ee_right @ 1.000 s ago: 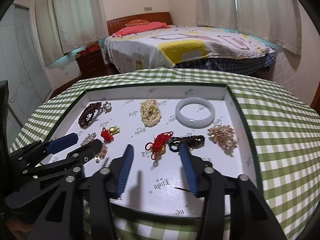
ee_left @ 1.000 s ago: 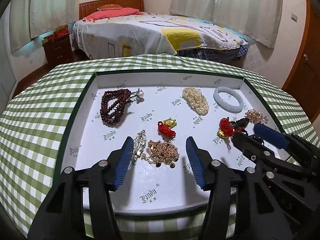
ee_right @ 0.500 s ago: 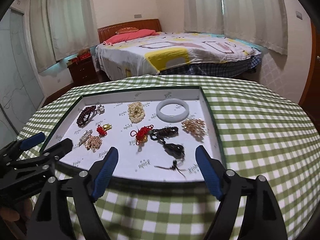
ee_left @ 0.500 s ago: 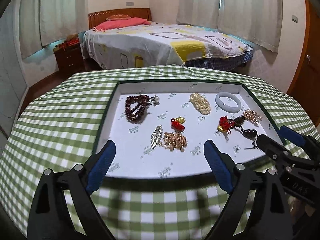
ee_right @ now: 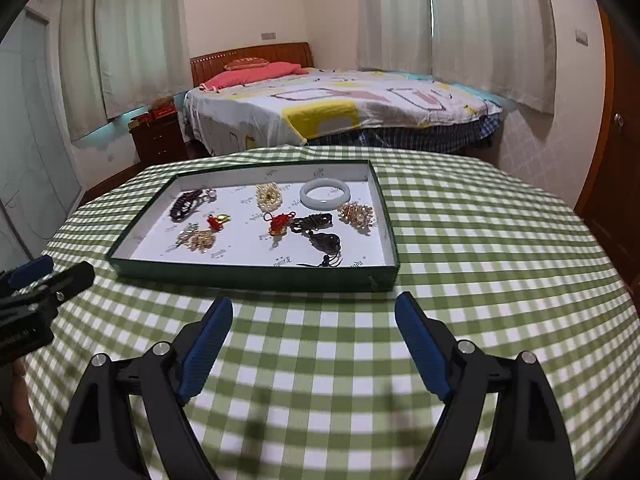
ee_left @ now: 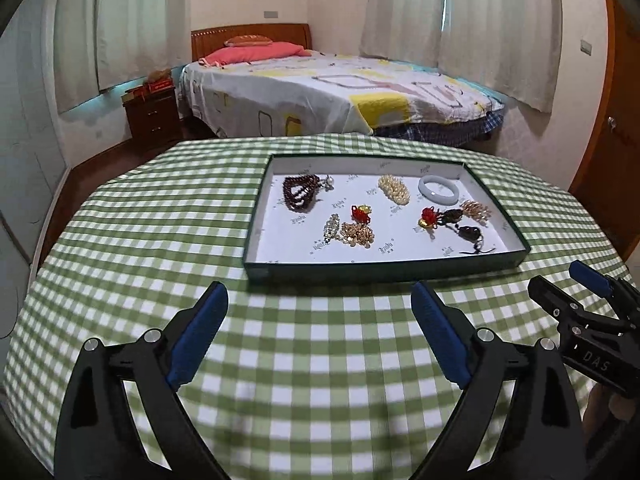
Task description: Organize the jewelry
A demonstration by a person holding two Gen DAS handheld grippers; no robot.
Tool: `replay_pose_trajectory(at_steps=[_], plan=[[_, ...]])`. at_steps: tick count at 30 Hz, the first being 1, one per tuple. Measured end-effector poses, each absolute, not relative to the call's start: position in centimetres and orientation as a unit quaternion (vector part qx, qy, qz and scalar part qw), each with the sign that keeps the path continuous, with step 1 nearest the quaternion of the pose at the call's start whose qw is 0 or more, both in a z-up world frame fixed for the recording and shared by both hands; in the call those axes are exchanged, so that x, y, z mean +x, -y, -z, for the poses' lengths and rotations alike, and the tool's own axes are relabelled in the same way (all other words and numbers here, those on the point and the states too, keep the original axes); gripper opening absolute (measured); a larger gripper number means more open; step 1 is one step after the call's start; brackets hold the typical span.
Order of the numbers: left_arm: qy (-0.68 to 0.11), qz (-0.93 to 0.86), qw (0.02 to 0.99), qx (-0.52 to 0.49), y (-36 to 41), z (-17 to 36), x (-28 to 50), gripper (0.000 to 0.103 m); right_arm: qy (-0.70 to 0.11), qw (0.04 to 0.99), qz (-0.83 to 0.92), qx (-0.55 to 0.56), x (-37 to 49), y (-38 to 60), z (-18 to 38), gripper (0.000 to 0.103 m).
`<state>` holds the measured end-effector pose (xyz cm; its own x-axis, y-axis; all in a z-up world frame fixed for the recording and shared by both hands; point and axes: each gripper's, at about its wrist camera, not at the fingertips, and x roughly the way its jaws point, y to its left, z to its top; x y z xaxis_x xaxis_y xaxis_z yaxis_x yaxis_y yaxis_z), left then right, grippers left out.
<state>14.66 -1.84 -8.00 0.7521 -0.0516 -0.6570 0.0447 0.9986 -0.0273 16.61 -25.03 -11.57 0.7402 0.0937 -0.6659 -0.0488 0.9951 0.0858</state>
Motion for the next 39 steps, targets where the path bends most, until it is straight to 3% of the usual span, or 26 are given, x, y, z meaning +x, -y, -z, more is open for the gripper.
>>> replay_pose_trajectory(at_steps=[20,39], plan=[[-0.301,-0.006,0.953,-0.043,-0.7,-0.4,4.9,0.098,-0.281,0.958,-0.051,0.022,8.1,25.4,2.2,0.084],[-0.269,-0.002,0.962,-0.038,-0.8,-2.8,1.3,0.098,-0.248,0.967,-0.048,0.019,5.6,25.5,-0.3,0.084]])
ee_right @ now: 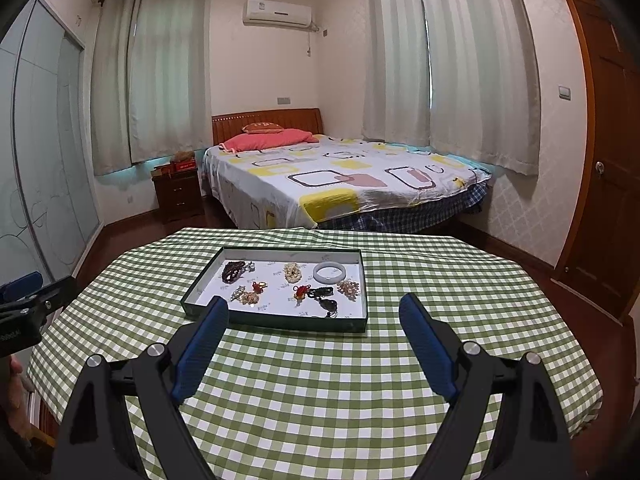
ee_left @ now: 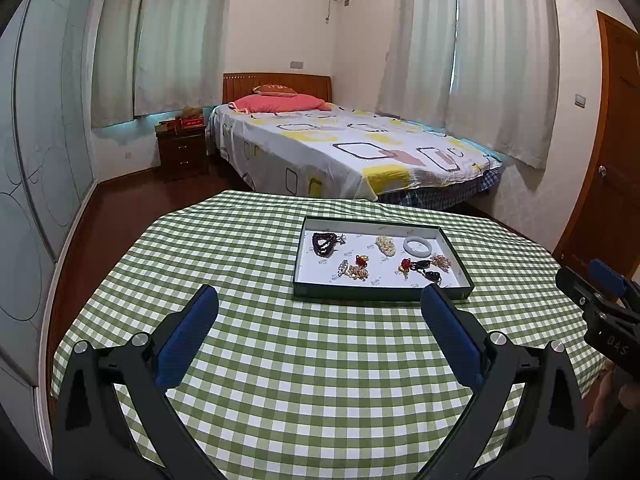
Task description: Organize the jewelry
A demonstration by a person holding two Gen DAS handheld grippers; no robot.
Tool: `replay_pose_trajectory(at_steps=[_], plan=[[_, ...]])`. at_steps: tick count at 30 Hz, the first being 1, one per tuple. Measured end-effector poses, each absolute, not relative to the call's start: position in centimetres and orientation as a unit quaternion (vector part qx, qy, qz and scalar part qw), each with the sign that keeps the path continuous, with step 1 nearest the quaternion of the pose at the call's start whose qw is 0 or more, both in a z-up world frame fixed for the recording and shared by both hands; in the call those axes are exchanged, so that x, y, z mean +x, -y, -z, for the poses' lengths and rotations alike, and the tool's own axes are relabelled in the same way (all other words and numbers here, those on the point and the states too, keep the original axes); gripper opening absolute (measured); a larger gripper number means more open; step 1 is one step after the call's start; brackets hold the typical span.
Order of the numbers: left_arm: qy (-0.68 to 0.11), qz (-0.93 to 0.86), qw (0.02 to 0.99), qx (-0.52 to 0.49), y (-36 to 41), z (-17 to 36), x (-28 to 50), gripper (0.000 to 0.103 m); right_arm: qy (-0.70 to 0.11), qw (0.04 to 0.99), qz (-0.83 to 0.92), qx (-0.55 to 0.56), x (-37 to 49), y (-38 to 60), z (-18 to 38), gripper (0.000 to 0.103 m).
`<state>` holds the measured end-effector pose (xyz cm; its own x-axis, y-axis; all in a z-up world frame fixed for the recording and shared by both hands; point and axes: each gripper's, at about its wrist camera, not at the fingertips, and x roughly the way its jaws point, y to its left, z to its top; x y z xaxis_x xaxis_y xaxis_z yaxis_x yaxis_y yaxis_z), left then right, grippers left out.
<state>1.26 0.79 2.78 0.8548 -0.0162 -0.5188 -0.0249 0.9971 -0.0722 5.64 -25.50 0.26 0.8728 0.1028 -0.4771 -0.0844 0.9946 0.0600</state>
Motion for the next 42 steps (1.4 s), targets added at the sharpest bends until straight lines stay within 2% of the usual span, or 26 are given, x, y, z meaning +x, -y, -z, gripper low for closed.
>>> replay_pose_trajectory(at_steps=[42], plan=[[-0.265,0.003,0.963,-0.04,-0.67,-3.09,0.96,0.098,-0.247,0.967,-0.051,0.017,5.43,24.99,-0.27,0.085]])
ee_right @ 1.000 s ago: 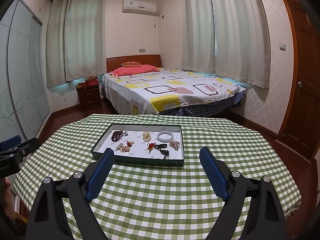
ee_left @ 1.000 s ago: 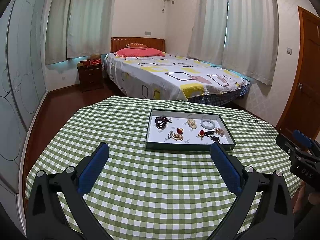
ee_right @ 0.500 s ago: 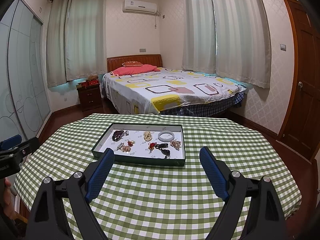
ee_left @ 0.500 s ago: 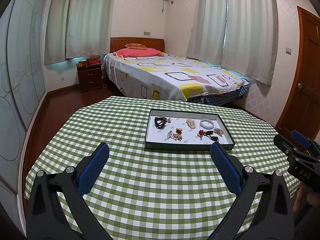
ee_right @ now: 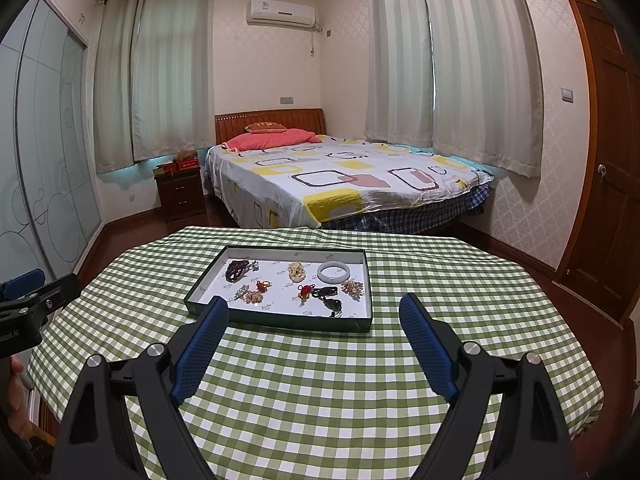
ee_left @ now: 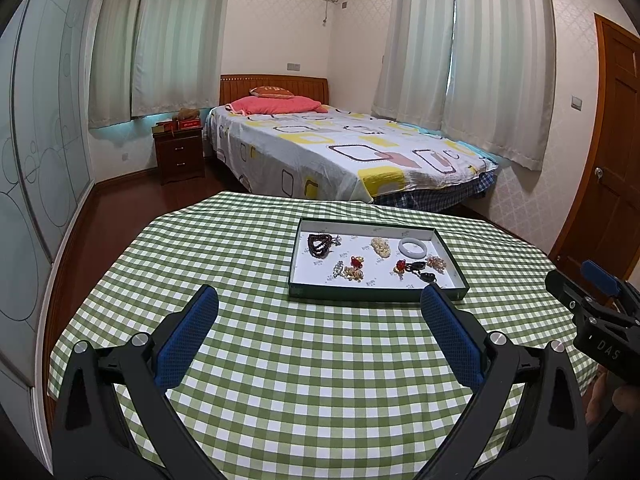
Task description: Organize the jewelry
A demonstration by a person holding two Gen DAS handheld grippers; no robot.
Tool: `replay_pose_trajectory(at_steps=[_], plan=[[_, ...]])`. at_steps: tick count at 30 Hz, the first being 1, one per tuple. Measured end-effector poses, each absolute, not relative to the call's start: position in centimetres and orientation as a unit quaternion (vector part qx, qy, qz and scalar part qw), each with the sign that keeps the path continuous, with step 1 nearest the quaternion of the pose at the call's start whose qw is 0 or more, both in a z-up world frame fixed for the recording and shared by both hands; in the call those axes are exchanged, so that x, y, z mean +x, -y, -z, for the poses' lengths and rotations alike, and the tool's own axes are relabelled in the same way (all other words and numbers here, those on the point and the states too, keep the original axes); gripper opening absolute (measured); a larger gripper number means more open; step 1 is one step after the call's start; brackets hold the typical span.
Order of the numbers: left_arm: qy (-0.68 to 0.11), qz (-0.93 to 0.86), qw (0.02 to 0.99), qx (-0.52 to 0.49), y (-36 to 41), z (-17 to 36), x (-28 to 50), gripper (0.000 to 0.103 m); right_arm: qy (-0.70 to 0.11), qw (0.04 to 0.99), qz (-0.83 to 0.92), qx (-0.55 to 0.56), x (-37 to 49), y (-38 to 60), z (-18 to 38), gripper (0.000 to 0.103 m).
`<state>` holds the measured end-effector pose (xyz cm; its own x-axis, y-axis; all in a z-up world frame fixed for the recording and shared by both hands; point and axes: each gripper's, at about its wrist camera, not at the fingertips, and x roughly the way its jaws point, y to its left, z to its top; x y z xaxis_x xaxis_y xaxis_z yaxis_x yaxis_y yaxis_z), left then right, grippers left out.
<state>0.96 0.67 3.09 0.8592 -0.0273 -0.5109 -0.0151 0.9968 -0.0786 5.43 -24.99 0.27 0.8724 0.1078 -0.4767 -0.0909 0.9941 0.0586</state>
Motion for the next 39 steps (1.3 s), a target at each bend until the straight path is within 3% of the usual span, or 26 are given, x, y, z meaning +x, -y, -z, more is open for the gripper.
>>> replay_pose_trajectory(at_steps=[23,30,39], plan=[[-0.255,-0.003,0.966,-0.026,0.0,-3.0,1.0,0.098,-0.251,0.967,-0.052,0.017,5.4,24.9,0.1,0.085],[-0.262,0.013,0.963,-0.056,-0.5,-2.2,1.4,0.099,-0.256,0.965,-0.053,0.016,5.5,24.9,0.4,0.085],[-0.289,-0.013,0.957,-0.015,-1.4,0.6,4.6,0.099,-0.268,0.962,-0.052,0.023,7.1,25.5,1.9,0.085]])
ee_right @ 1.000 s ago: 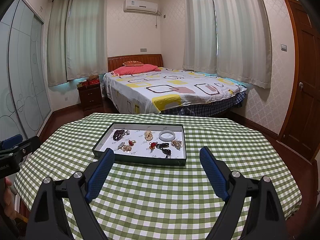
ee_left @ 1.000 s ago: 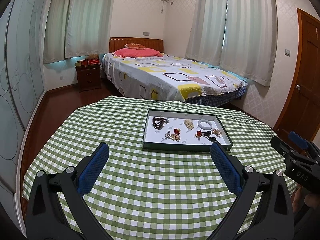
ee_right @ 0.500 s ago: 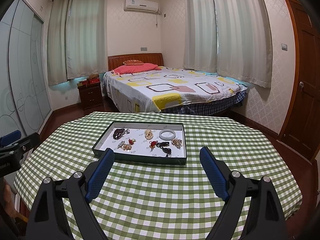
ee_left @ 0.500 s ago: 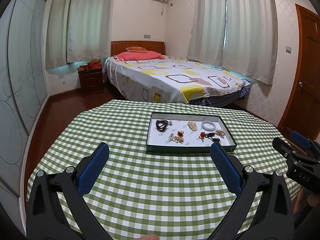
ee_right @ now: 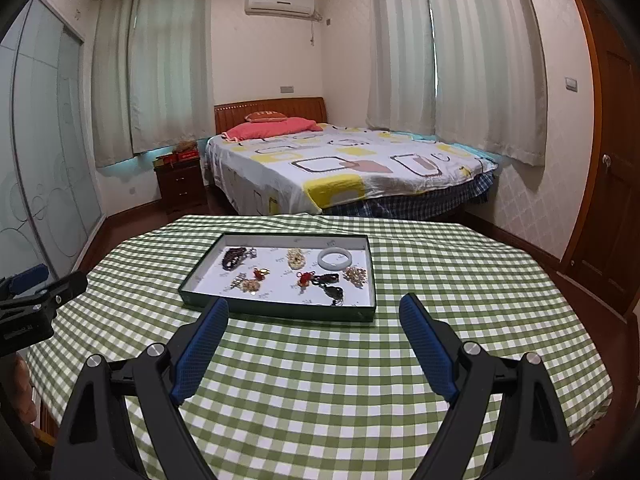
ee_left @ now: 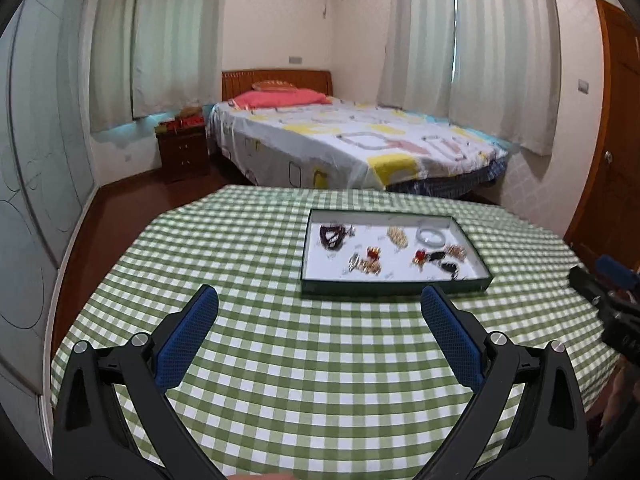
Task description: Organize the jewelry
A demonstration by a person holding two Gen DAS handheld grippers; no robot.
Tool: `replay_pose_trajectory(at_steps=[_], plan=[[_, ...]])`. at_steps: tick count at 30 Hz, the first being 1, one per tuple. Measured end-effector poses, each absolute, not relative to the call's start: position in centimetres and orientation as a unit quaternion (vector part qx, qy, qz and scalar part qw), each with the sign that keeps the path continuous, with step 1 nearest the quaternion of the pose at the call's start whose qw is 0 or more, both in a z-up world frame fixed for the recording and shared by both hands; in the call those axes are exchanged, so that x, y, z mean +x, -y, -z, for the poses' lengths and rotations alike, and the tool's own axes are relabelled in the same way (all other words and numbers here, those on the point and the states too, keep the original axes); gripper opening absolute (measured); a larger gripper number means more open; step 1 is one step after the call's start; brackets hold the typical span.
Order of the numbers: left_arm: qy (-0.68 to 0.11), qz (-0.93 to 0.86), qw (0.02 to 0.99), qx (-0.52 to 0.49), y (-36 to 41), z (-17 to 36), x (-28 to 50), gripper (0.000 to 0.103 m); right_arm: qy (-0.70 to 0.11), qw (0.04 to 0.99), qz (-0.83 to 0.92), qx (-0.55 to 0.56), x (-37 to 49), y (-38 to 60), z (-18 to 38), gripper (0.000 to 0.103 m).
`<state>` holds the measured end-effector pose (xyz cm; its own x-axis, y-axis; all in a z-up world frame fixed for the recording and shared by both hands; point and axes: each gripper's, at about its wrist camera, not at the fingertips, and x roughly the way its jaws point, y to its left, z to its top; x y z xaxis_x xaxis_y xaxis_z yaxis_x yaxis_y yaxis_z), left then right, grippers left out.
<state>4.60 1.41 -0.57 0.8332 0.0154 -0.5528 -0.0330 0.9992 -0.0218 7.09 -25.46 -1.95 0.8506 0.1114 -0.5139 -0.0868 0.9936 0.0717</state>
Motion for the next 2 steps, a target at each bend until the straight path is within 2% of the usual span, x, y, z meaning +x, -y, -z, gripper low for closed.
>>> replay_pose_trajectory(at_steps=[2], plan=[[-0.303,-0.019,0.953,-0.022,-2.06,1.63,5.79,0.099,-0.276,0.96,-0.042,0.027,8.21,26.16,3.02,0.085]])
